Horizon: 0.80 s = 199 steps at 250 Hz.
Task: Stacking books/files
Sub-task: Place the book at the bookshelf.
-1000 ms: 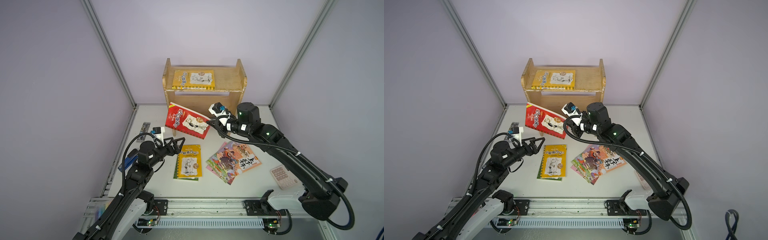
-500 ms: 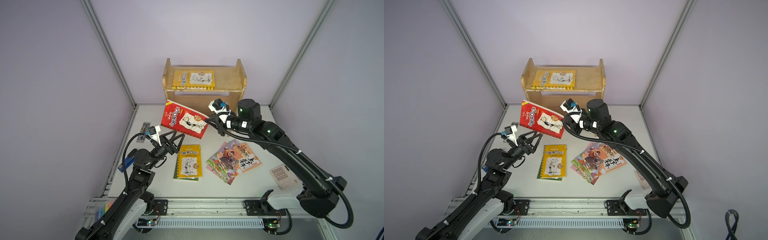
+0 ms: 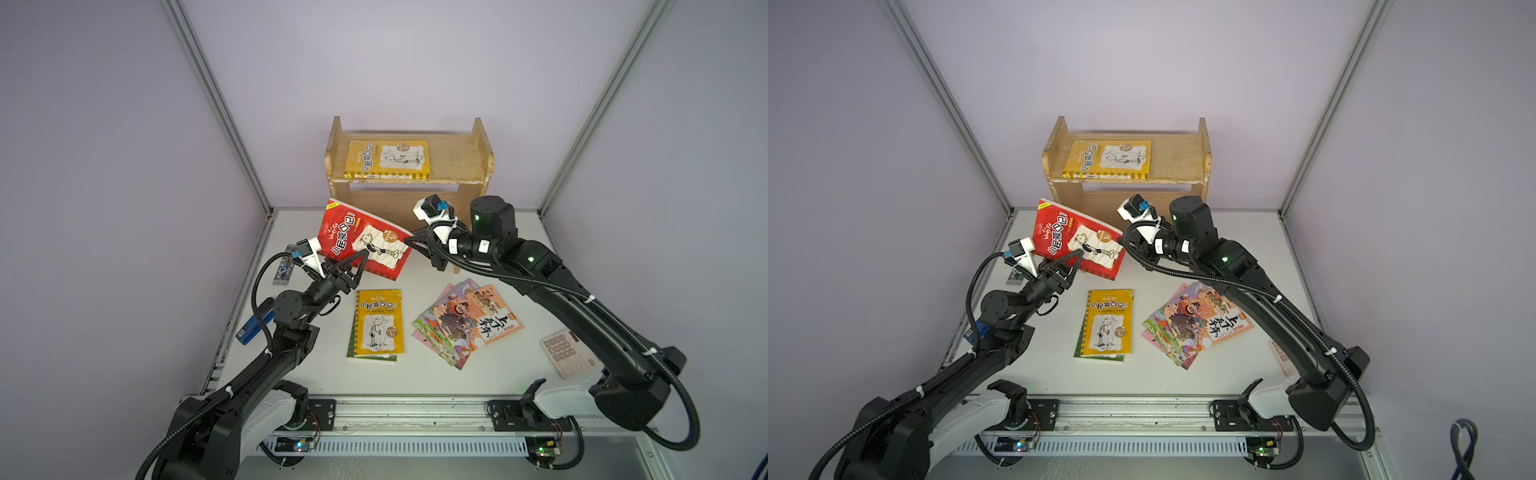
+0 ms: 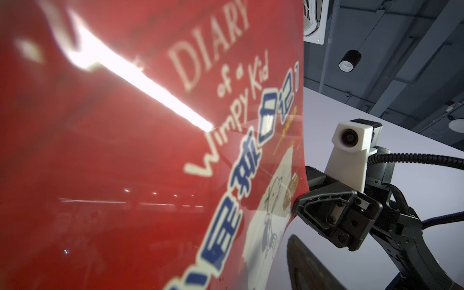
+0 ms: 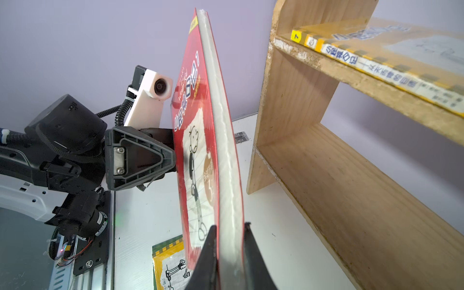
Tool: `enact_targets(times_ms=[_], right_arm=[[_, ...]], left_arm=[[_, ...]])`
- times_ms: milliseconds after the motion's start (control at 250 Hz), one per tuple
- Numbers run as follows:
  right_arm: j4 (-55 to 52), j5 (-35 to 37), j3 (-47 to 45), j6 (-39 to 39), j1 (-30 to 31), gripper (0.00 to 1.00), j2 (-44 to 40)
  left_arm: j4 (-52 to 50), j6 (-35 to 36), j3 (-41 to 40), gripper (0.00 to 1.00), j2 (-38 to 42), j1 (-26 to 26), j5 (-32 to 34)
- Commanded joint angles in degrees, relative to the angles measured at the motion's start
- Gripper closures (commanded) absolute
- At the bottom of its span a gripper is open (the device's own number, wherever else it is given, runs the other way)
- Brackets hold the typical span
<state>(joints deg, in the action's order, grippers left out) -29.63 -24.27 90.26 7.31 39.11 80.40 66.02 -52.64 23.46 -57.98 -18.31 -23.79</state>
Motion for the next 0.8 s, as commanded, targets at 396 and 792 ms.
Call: enact_targets(times_ms=[396, 792], right_arm=[[5.92, 6.86, -0.25, -0.74, -0.06, 0.91, 0.17], [7.18, 23.87, -9.93, 1.26, -0.16, 0.01, -8.42]], left_arm=[[-4.47, 3.09, 4.61, 0.99, 4.17, -2.45, -1.55], [-22.62, 7.04, 20.03, 1.00, 3.63, -5.27, 5.15]])
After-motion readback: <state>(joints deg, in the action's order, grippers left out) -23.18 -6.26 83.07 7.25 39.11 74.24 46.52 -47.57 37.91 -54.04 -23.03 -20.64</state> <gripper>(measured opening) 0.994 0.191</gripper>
